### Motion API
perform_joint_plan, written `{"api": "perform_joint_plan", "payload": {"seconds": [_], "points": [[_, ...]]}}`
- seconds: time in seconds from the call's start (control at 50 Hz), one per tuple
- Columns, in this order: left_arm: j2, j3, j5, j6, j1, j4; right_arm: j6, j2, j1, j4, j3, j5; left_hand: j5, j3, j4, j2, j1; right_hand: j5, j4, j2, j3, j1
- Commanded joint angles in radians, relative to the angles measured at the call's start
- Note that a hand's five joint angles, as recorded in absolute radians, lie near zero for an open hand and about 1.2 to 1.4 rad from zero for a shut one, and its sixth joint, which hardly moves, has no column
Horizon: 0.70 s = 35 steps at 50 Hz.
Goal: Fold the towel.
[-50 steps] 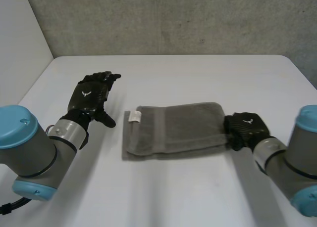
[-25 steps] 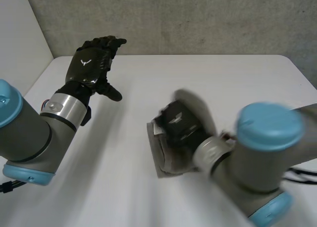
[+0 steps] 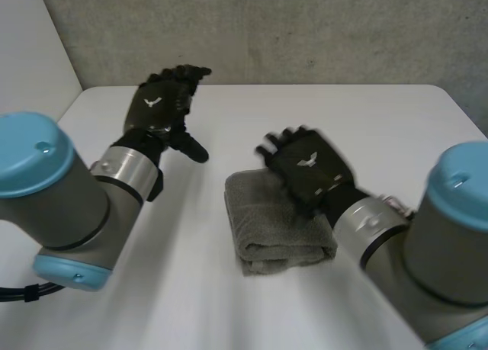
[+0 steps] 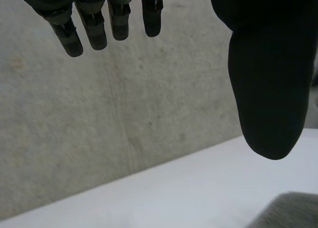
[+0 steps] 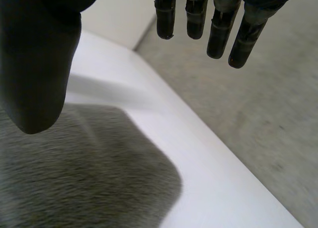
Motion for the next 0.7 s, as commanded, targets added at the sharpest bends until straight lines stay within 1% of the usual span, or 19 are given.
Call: {"api": "perform_joint_plan", "payload": {"seconds": [0.02,0.06,0.1,0.18,0.26,0.34,0.44,0.48,0.5,0.52,0.54,0.56,0.58,0.6,0.62,0.64,0.66,0.68,0.7], "points": [[-0.113,0.102,-0.014,-0.001,-0.07,-0.133,0.196,-0.005,-0.104,0.025,-0.033,-0.009,-0.011,0.018,0.02,0.018,0.017,-0.062,-0.091,-0.078,-0.073,-0.058],[-0.17,0.126,-0.016,-0.001,-0.094,-0.161,0.226,0.013,-0.112,0.04,-0.044,-0.013,-0.011,0.018,0.02,0.018,0.017,-0.062,-0.091,-0.078,-0.073,-0.058],[-0.2,0.129,-0.016,-0.001,-0.105,-0.162,0.258,0.097,-0.116,0.066,-0.07,-0.044,-0.009,0.021,0.023,0.021,0.02,-0.062,-0.091,-0.078,-0.073,-0.058],[-0.259,0.128,-0.016,0.0,-0.124,-0.162,0.264,0.171,-0.123,0.077,-0.085,-0.073,-0.009,0.021,0.023,0.021,0.02,-0.062,-0.091,-0.078,-0.073,-0.058],[-0.326,0.116,-0.016,0.003,-0.134,-0.162,0.255,0.269,-0.127,0.075,-0.093,-0.075,-0.006,0.024,0.026,0.024,0.023,-0.062,-0.091,-0.078,-0.073,-0.058],[-0.354,0.106,-0.013,0.003,-0.136,-0.161,0.25,0.294,-0.13,0.078,-0.103,-0.076,-0.006,0.024,0.026,0.024,0.023,-0.062,-0.091,-0.078,-0.073,-0.058],[-0.32,0.117,-0.016,0.002,-0.134,-0.156,0.242,0.257,-0.141,0.086,-0.122,-0.075,-0.006,0.024,0.026,0.024,0.023,-0.062,-0.091,-0.078,-0.073,-0.058],[-0.287,0.122,-0.017,0.002,-0.133,-0.158,0.242,0.169,-0.143,0.098,-0.142,-0.073,-0.011,0.018,0.02,0.019,0.017,-0.062,-0.091,-0.078,-0.073,-0.058],[-0.286,0.122,-0.017,0.002,-0.133,-0.158,0.242,0.168,-0.143,0.098,-0.142,-0.073,-0.011,0.018,0.02,0.018,0.017,-0.062,-0.091,-0.078,-0.073,-0.058],[-0.238,0.128,-0.016,0.003,-0.128,-0.159,0.247,0.119,-0.143,0.107,-0.157,-0.072,-0.014,0.015,0.017,0.016,0.014,-0.062,-0.091,-0.078,-0.073,-0.058],[-0.189,0.134,-0.016,0.002,-0.121,-0.162,0.247,0.119,-0.143,0.108,-0.157,-0.072,-0.017,0.012,0.014,0.013,0.011,-0.062,-0.091,-0.078,-0.073,-0.058],[-0.188,0.134,-0.016,0.002,-0.12,-0.162,0.255,0.08,-0.143,0.118,-0.178,-0.07,-0.017,0.012,0.014,0.013,0.011,-0.062,-0.091,-0.078,-0.073,-0.058],[-0.14,0.148,-0.014,0.002,-0.116,-0.165,0.256,0.04,-0.141,0.133,-0.209,-0.064,-0.017,0.012,0.014,0.013,0.011,-0.062,-0.091,-0.078,-0.073,-0.058],[-0.083,0.166,-0.013,0.002,-0.101,-0.174,0.256,0.039,-0.141,0.134,-0.209,-0.064,-0.02,0.01,0.011,0.01,0.008,-0.062,-0.091,-0.078,-0.073,-0.058],[-0.082,0.166,-0.013,0.002,-0.1,-0.174,0.262,0.006,-0.141,0.155,-0.24,-0.05,-0.02,0.01,0.011,0.01,0.008,-0.062,-0.091,-0.078,-0.073,-0.058],[-0.026,0.183,-0.013,0.002,-0.082,-0.194,0.276,-0.029,-0.141,0.185,-0.279,-0.026,-0.02,0.01,0.011,0.01,0.008,-0.062,-0.091,-0.078,-0.073,-0.058],[0.029,0.2,-0.013,0.002,-0.058,-0.228,0.276,-0.03,-0.141,0.186,-0.28,-0.026,-0.023,0.007,0.008,0.007,0.005,-0.062,-0.091,-0.078,-0.073,-0.058],[0.03,0.2,-0.013,0.002,-0.058,-0.228,0.287,-0.056,-0.139,0.218,-0.322,0.008,-0.023,0.007,0.008,0.007,0.005,-0.062,-0.091,-0.078,-0.073,-0.058],[0.075,0.217,-0.013,0.002,-0.033,-0.258,0.287,-0.056,-0.139,0.218,-0.323,0.008,-0.026,0.004,0.005,0.004,0.002,-0.062,-0.091,-0.078,-0.073,-0.058]]}}
